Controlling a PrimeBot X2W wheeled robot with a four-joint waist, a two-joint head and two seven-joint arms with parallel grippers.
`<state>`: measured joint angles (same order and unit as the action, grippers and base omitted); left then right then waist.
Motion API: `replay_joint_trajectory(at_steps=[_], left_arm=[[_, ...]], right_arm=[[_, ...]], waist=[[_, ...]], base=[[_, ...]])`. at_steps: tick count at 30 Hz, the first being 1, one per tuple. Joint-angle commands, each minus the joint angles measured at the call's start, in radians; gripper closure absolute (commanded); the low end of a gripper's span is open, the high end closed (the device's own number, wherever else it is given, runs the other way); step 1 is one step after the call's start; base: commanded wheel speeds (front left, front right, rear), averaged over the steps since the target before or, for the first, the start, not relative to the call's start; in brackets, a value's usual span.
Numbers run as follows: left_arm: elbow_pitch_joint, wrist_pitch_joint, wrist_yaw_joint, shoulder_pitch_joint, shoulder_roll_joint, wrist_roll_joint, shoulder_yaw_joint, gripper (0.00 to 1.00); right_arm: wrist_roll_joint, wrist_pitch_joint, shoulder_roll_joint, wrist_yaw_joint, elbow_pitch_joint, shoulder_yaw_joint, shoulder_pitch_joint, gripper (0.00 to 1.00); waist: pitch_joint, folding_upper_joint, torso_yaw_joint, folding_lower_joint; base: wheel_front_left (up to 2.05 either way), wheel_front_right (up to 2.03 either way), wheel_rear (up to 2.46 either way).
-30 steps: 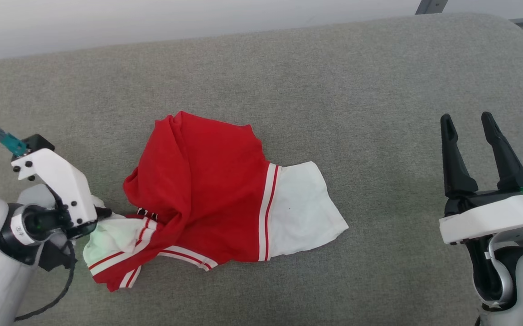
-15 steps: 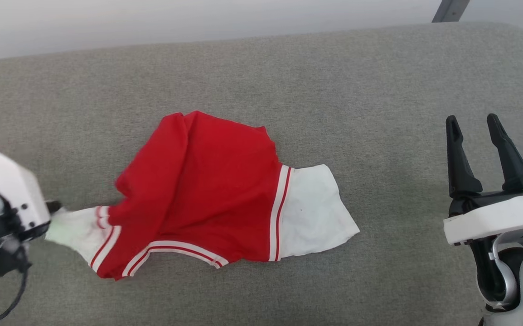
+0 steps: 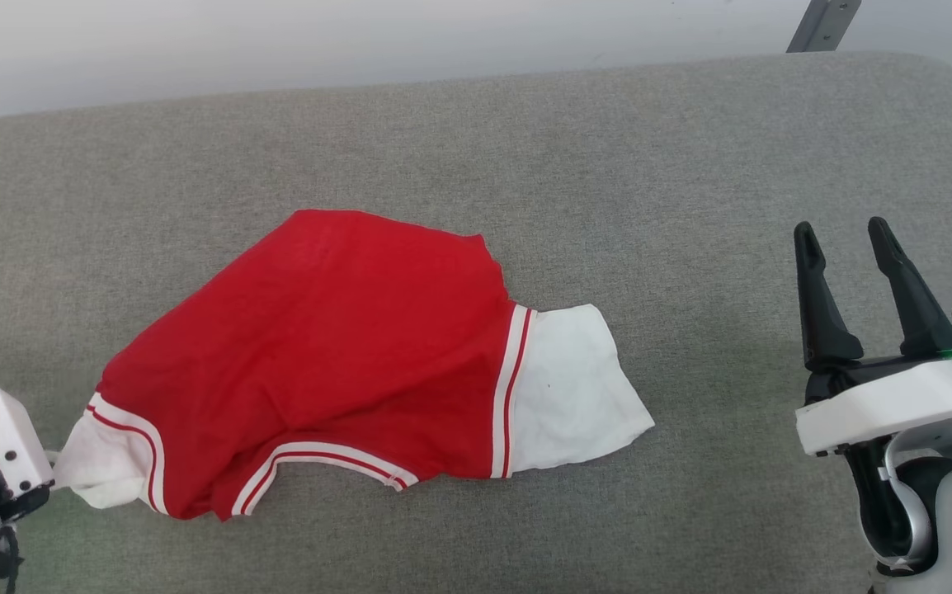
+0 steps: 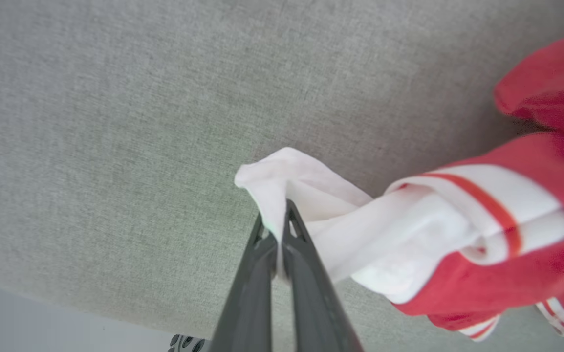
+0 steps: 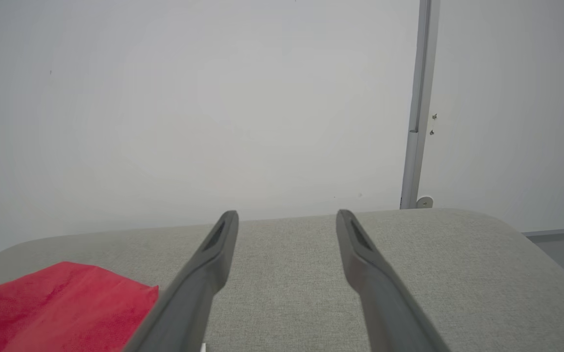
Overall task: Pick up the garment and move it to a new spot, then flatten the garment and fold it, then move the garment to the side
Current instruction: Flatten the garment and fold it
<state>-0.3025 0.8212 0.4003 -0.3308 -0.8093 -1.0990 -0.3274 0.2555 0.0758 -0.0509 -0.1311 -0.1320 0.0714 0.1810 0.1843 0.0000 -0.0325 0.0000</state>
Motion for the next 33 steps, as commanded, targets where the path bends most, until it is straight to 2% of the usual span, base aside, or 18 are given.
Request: replay_joint_trajectory(at_steps=[1,3,4,5,6,18,24,27,31,33], left_arm=[[-0.008,-0.006,-0.005,0.011,0.007,0.003,-0.001,1.00],[-0.030,-0.023,-0.008,0.008,0.015,0.000,0.003,1.00],[-0.040,-0.034,-0.014,0.008,0.016,0.008,0.003,0.77],[-0.047,-0.052,-0.022,0.004,0.018,0.014,0.005,0.20],[-0.054,-0.070,-0.031,-0.002,0.024,0.016,0.011,0.00],[-0.029,-0.282,-0.159,0.000,0.040,0.040,0.054,0.00],[0.045,-0.498,-0.259,0.020,0.061,0.102,0.067,0.00],[0.074,-0.609,-0.295,0.039,0.078,0.140,0.069,0.00],[0.113,-0.743,-0.329,0.063,0.099,0.192,0.064,0.00],[0.120,-0.774,-0.332,0.072,0.104,0.205,0.064,0.00]], right_arm=[[-0.003,0.002,0.000,0.001,-0.005,-0.001,-0.003,0.00],[-0.003,0.006,0.000,0.001,-0.005,-0.003,-0.004,0.00],[-0.003,0.009,0.000,0.001,-0.005,-0.004,-0.005,0.00],[-0.003,0.009,0.000,0.001,-0.005,-0.006,-0.005,0.00],[-0.002,0.011,0.000,0.001,-0.006,-0.007,-0.006,0.00],[0.004,0.043,0.000,0.001,0.004,-0.034,-0.017,0.00],[0.018,0.102,-0.014,0.001,0.033,-0.068,-0.027,0.00],[0.030,0.143,-0.032,0.001,0.062,-0.086,-0.030,0.00],[0.042,0.201,-0.062,0.001,0.114,-0.103,-0.024,0.00],[0.044,0.217,-0.071,0.001,0.128,-0.110,-0.021,0.00]], waist=[[0.000,0.0000,0.000,0.0000],[-0.002,0.0000,0.001,0.0000],[-0.003,0.0000,0.001,0.0000],[-0.003,0.0000,0.002,0.0000],[-0.004,0.0000,0.003,0.0000],[-0.011,0.0000,0.039,0.0000],[-0.009,0.0000,0.075,0.0000],[-0.005,0.0000,0.097,0.0000],[0.003,0.0000,0.129,0.0000],[0.005,0.0000,0.137,0.0000]], base=[[0.00,0.00,0.00],[0.00,0.00,0.00],[0.00,0.00,0.00],[0.00,0.00,0.00],[0.00,0.00,0.00],[0.00,0.00,0.00],[0.00,0.00,0.00],[0.00,0.00,0.00],[0.00,0.00,0.00],[0.00,0.00,0.00]])
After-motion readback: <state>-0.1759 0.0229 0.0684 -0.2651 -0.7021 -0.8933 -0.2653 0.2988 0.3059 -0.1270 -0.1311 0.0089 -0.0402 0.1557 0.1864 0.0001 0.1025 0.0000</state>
